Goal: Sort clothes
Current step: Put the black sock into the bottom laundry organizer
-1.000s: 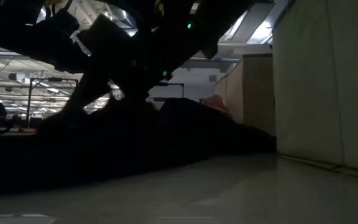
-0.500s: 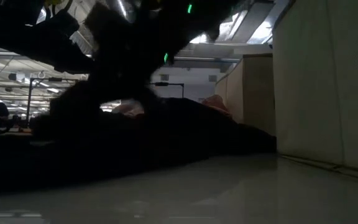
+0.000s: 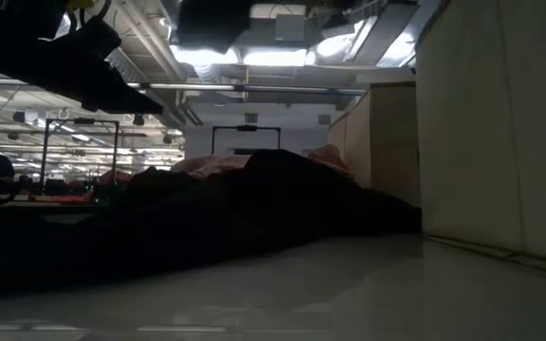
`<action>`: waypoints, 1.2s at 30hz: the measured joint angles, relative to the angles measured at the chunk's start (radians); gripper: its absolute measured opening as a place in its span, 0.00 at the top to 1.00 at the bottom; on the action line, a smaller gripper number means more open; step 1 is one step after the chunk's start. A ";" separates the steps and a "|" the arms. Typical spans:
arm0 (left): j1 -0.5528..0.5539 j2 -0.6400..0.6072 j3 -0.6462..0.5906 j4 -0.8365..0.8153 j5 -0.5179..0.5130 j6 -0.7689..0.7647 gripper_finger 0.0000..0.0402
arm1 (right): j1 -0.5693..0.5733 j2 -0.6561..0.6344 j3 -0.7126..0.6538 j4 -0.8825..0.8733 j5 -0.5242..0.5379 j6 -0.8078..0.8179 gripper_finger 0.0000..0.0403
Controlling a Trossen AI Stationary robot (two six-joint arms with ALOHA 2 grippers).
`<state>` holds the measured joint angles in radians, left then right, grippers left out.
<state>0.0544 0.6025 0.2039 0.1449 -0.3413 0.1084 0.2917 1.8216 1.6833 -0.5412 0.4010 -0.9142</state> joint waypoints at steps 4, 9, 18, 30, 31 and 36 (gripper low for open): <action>0.001 0.000 0.000 0.001 0.000 0.001 0.99 | 0.022 -0.113 0.000 -0.144 0.035 0.108 0.98; 0.001 0.000 0.000 0.001 0.000 0.002 0.99 | 0.050 -0.245 0.000 -0.347 0.059 0.328 0.95; 0.001 0.000 0.000 0.000 0.000 -0.004 0.99 | 0.161 -0.380 0.000 -0.689 0.052 0.717 0.97; 0.001 0.000 0.000 0.001 0.000 -0.004 0.99 | 0.307 -0.385 -0.087 -0.949 -0.068 1.173 0.93; 0.001 0.000 0.000 0.001 0.000 -0.004 0.99 | 0.307 -0.385 -0.102 -0.949 -0.081 1.187 0.93; 0.001 0.000 0.000 0.001 0.000 -0.004 0.99 | 0.303 -0.385 -0.185 -0.953 -0.162 1.295 0.93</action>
<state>0.0551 0.6025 0.2039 0.1455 -0.3412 0.1042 0.5946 1.4369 1.4978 -1.4942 0.2385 0.3811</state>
